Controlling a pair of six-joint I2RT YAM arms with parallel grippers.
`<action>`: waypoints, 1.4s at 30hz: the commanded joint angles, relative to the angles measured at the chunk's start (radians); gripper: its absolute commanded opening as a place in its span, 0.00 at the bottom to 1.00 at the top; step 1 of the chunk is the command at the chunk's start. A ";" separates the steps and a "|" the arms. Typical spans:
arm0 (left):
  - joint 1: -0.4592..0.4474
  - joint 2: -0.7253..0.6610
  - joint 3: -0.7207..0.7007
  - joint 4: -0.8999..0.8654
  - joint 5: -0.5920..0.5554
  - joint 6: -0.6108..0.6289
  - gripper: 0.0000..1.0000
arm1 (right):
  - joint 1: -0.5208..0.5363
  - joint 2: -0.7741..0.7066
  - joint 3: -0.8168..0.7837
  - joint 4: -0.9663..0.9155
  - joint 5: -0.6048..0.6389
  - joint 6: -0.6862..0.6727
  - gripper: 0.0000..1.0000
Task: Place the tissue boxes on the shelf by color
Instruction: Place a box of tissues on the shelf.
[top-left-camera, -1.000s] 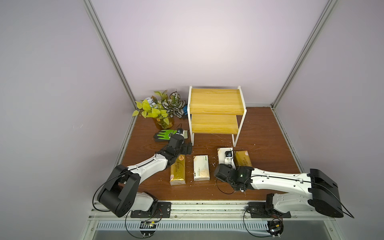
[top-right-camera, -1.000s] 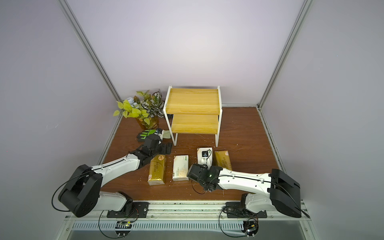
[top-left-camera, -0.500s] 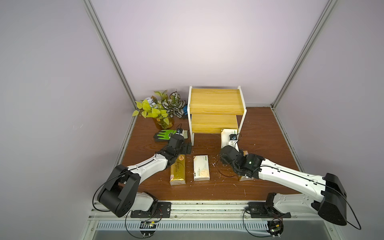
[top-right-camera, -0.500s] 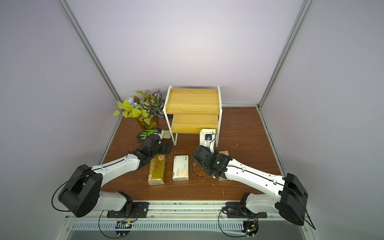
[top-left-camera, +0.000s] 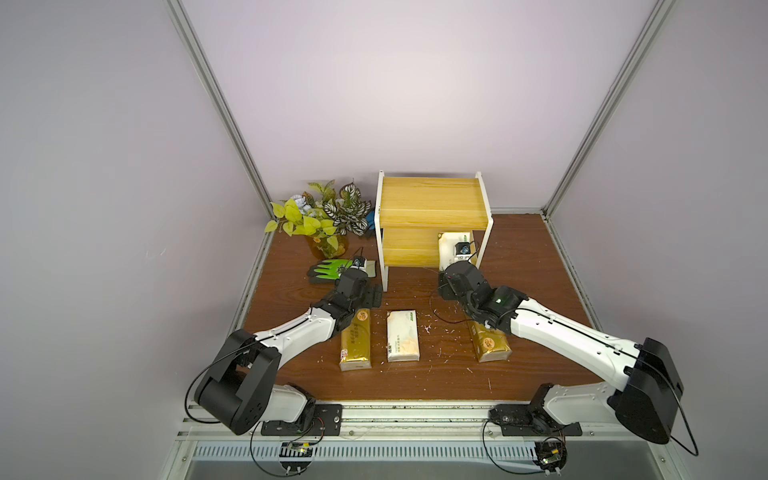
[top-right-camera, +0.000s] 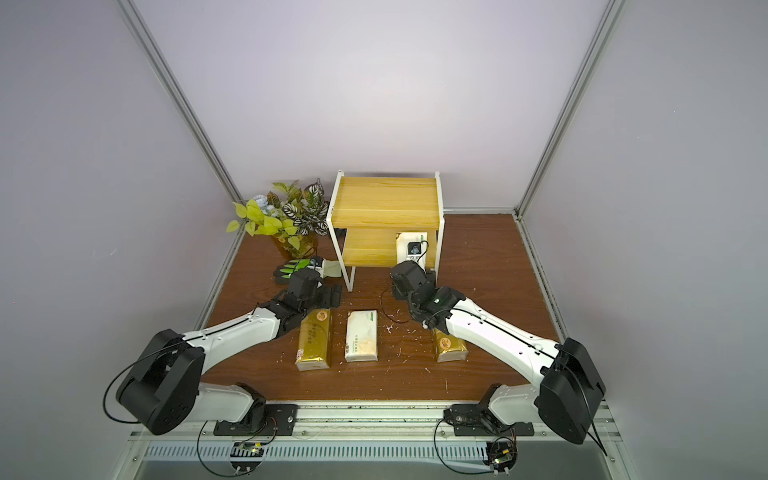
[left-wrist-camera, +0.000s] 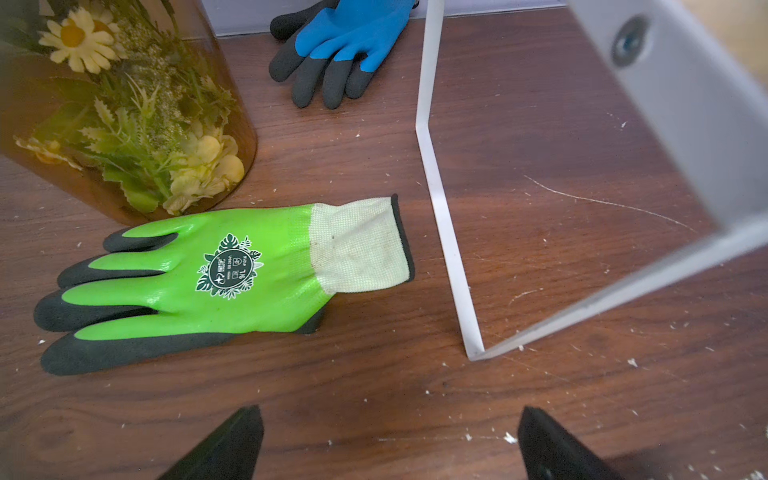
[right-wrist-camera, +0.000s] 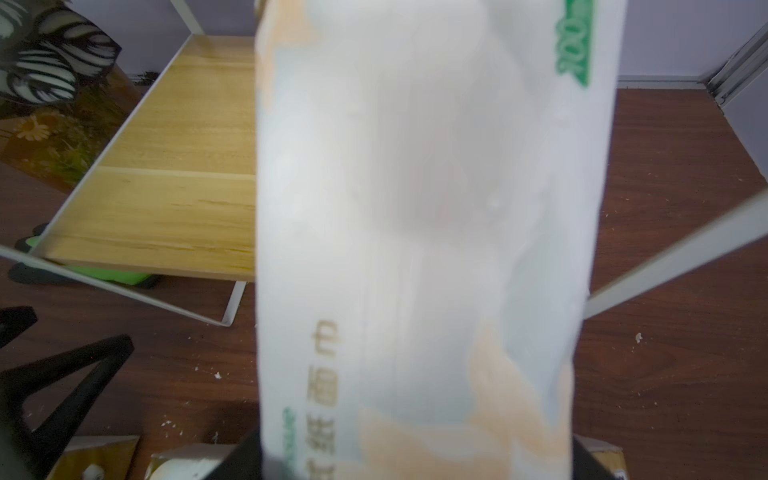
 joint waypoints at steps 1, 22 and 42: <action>-0.011 -0.014 0.020 -0.007 -0.015 0.009 0.99 | -0.031 0.009 0.035 0.110 -0.001 -0.052 0.72; -0.010 -0.014 0.024 -0.017 -0.059 0.012 1.00 | -0.142 0.135 0.078 0.256 -0.049 -0.129 0.75; -0.010 -0.005 0.032 -0.022 -0.056 0.006 0.99 | -0.143 0.068 0.047 0.237 -0.077 -0.117 0.99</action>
